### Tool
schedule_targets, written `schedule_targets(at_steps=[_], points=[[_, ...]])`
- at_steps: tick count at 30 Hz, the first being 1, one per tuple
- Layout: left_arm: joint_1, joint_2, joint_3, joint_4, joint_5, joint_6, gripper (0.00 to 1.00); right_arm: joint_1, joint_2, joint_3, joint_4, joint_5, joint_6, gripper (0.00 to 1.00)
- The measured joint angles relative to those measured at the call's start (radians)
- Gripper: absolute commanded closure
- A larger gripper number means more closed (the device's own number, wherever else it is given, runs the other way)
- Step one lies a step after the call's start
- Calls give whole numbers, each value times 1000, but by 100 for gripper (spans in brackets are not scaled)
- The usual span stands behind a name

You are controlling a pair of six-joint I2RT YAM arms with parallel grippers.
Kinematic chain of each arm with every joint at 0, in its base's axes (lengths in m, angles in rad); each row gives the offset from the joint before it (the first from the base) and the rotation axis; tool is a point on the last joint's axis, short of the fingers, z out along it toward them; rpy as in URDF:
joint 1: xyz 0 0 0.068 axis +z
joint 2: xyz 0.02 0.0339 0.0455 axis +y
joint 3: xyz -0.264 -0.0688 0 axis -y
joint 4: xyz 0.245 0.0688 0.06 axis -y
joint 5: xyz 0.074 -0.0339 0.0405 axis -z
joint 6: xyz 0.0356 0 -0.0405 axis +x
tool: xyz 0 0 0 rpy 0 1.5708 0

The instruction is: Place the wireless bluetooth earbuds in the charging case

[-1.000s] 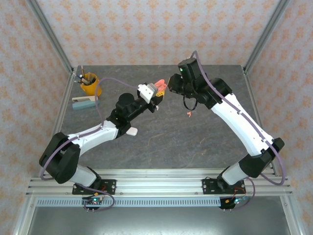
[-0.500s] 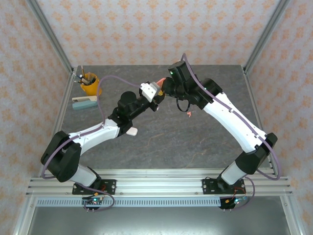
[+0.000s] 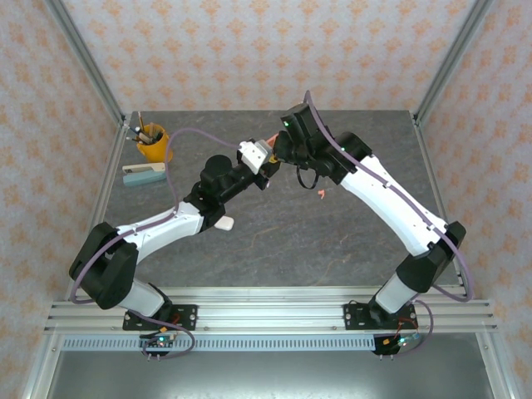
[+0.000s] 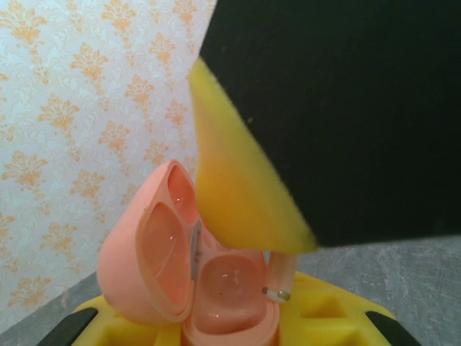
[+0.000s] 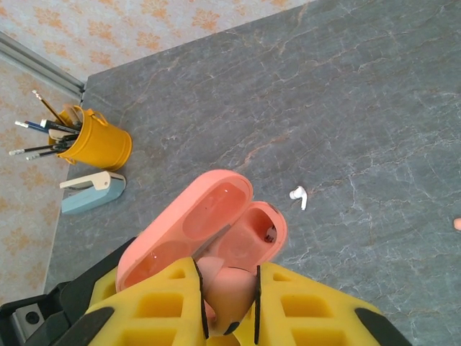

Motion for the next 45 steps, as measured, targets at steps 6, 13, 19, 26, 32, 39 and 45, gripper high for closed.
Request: schedule_targets(at_steps=[6,13,19,26,32,39,45], points=[[0,0,0,-9,4,-1,100,13,22,25,-8,19,-1,81],[0,0,0,-13,3,-2,100,21,37,51,-30,48,-12,81],[3,0,0,-25,3,-5,100,45,57,80,-68,104,-39,81],[8,0,0,-37,-4,-18,100,58,74,90,-74,149,-49,82],[8,0,0,-43,-5,-28,100,59,75,91,-75,159,-45,83],[5,0,0,-43,-16,-27,100,70,51,55,-73,208,8,83],[6,0,-17,-31,-24,-27,100,71,-79,-100,-77,243,66,82]])
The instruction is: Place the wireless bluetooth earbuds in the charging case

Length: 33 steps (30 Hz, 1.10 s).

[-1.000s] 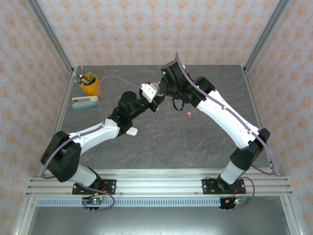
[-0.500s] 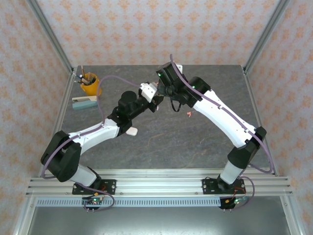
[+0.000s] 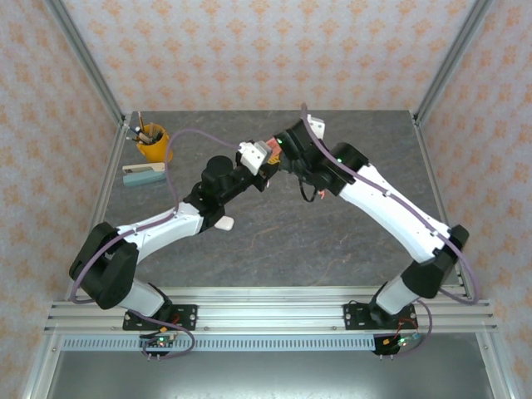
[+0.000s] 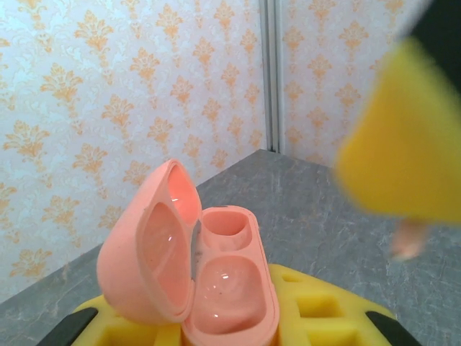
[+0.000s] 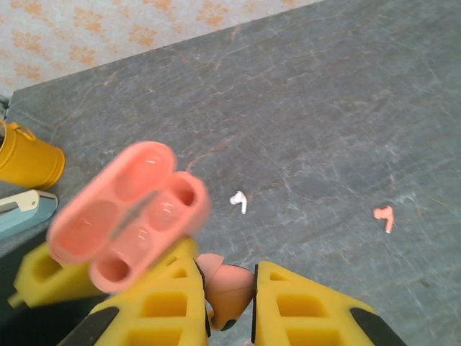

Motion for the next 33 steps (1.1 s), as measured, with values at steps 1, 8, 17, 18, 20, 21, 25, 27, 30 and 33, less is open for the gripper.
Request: schedule_targets(at_steps=[1,8,17,18,20,21,25,27,30,33], points=[[2,-1,-9,3,-3,0,100,-3,-35,-35,-1,4,11,82],[32,-62,-87,0,-18,-1,100,-36,-169,-238,-14,5,67,82],[40,-240,-173,-5,-58,-4,100,-37,-29,-393,-42,-5,110,83],[46,-257,-184,-9,-63,-5,100,-37,-10,-405,-49,-4,119,83],[56,-282,-198,-22,-74,-11,100,-37,27,-420,-62,-2,137,83],[63,-293,-205,-26,-82,-14,100,-37,51,-425,-74,0,147,83],[87,-322,-221,-45,-93,-31,100,-35,147,-427,-110,13,186,83],[100,-333,-224,-51,-94,-38,100,-32,205,-424,-135,23,206,83],[113,-345,-227,-58,-94,-49,100,-23,294,-391,-188,40,234,83],[125,-353,-227,-60,-93,-56,100,-11,386,-321,-251,66,258,83]])
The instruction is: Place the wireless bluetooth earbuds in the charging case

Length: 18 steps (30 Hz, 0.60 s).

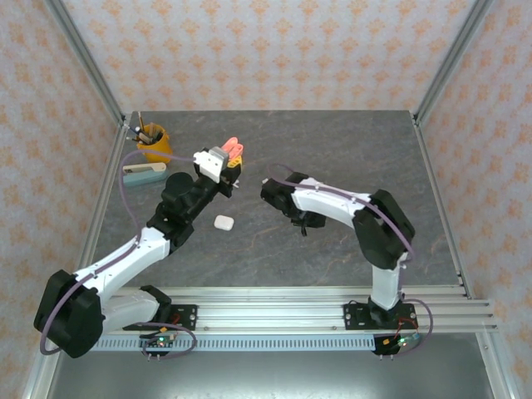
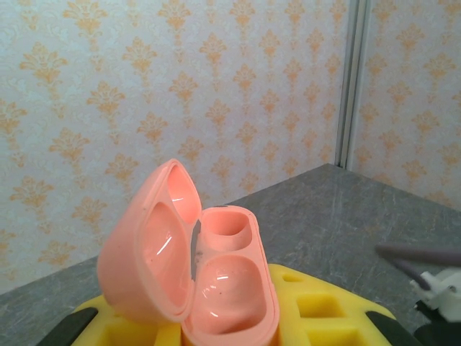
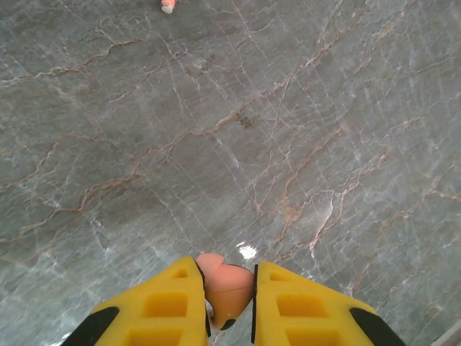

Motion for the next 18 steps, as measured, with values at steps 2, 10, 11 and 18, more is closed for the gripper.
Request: schedule_targets(at_steps=[2,10,11,18], points=[[7,-5,0,0,0,-1,100,11,67,59,-48,21,15,83],[36,-29,-25,-2,2,-11,100,47,331,253,-241,95,55,83],[40,-34,-27,-2,2,-13,100,47,353,267,-264,100,60,83],[51,-56,-33,-2,5,-26,100,50,465,394,-392,127,78,79]])
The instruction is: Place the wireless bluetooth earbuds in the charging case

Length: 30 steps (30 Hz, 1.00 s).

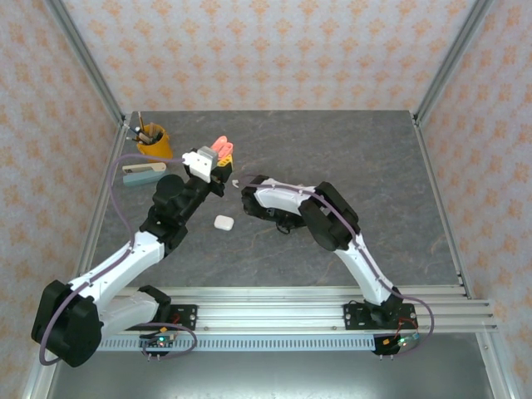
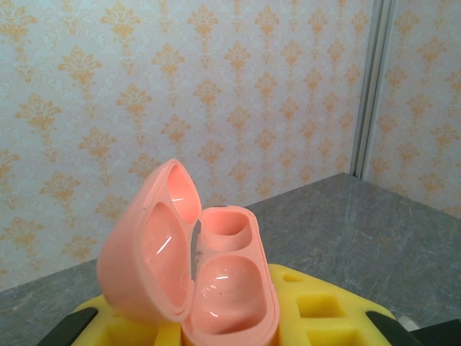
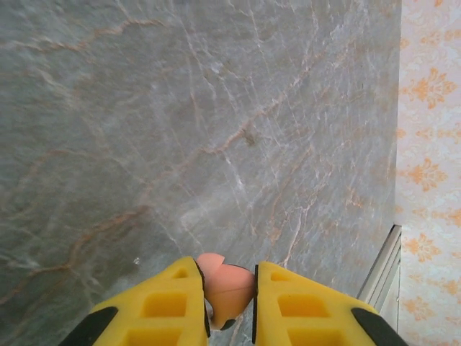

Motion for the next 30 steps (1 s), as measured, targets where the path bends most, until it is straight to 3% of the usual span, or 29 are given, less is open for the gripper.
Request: schedule_targets(at_steps=[8,14,19,24,30], points=[[1,-18,0,-2,4,0,100,32,128,192,-58,-8,0,64],[2,-31,0,-12,5,0,100,56,134,319,-54,-38,-4,51],[2,-32,0,-33,10,0,100,71,111,340,-51,-68,-2,47],[6,-40,14,-47,23,-6,100,62,-19,234,9,-91,5,46],[7,-48,21,-75,34,-7,100,-3,-305,-60,174,-181,45,42]])
